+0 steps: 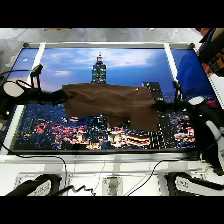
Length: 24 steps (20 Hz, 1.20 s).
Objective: Fold the clothes and pants, and hang the long-sleeved shirts on hangers.
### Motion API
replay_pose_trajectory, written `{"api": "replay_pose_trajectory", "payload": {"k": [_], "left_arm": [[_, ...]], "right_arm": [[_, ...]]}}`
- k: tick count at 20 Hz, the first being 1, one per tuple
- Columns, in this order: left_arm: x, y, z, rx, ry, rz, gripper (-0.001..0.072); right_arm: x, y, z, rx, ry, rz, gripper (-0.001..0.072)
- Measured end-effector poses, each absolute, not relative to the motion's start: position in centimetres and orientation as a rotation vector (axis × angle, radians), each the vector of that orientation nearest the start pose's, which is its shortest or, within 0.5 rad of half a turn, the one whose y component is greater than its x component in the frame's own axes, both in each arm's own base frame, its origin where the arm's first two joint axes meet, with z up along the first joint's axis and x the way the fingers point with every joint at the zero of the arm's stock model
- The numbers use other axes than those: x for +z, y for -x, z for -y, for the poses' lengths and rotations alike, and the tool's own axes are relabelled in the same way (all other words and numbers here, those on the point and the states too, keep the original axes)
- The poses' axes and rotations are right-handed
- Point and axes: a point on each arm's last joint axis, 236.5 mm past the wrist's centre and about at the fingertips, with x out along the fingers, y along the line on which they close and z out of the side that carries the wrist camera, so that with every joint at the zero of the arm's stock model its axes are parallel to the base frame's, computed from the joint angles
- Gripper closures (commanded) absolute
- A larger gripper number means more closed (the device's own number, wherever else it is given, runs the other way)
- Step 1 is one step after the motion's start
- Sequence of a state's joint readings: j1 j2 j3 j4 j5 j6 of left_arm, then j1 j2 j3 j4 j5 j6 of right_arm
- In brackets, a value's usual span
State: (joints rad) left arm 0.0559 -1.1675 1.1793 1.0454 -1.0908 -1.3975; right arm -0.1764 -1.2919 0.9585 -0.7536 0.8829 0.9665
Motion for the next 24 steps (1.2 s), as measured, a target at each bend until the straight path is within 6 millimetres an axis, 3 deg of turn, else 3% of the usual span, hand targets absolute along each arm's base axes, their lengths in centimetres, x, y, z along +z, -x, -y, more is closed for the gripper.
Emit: {"api": "replay_pose_trajectory", "payload": {"k": [3, 6, 8, 10, 13, 16, 18, 19, 21, 24], "left_arm": [[15.0, -42.2, 7.0, -0.313, 0.319, -0.863, 0.0694], [23.1, -42.8, 5.9, -0.309, 0.264, -0.666, 0.0694], [29.4, -41.9, 5.4, -0.304, 0.213, -0.498, 0.0694], [36.0, -39.9, 4.9, -0.286, 0.162, -0.301, 0.0694], [45.7, -34.9, 3.9, -0.23, 0.081, 0.017, 0.0694], [52.1, -29.4, 2.6, -0.149, 0.004, 0.247, 0.0694], [54.0, -27.1, 1.9, -0.102, -0.045, 0.319, 0.0694], [54.0, -26.8, 1.7, -0.086, -0.065, 0.32, 0.0694], [52.0, -28.4, 1.1, -0.064, -0.106, 0.237, 0.0693], [44.6, -34.4, 0.5, -0.08, -0.13, -0.037, 0.0693]], "right_arm": [[11.0, -43.4, -5.1, 0.388, -0.231, -0.723, 0.0694], [23.4, -41.8, -5.1, 0.382, -0.105, -0.453, 0.0694], [31.7, -38.8, -5.5, 0.375, -0.028, -0.267, 0.0694], [38.7, -34.8, -6.2, 0.368, 0.035, -0.101, 0.0694], [45.9, -28.5, -7.3, 0.363, 0.103, 0.09, 0.0694], [49.8, -23.5, -8.7, 0.384, 0.11, 0.213, 0.0694], [50.6, -22.4, -9.1, 0.4, 0.081, 0.233, 0.0695], [50.5, -22.5, -9.2, 0.406, 0.058, 0.228, 0.0694], [49.3, -24.6, -9.0, 0.422, -0.014, 0.167, 0.0694], [44.2, -30.8, -8.6, 0.447, -0.127, -0.034, 0.0694]]}}
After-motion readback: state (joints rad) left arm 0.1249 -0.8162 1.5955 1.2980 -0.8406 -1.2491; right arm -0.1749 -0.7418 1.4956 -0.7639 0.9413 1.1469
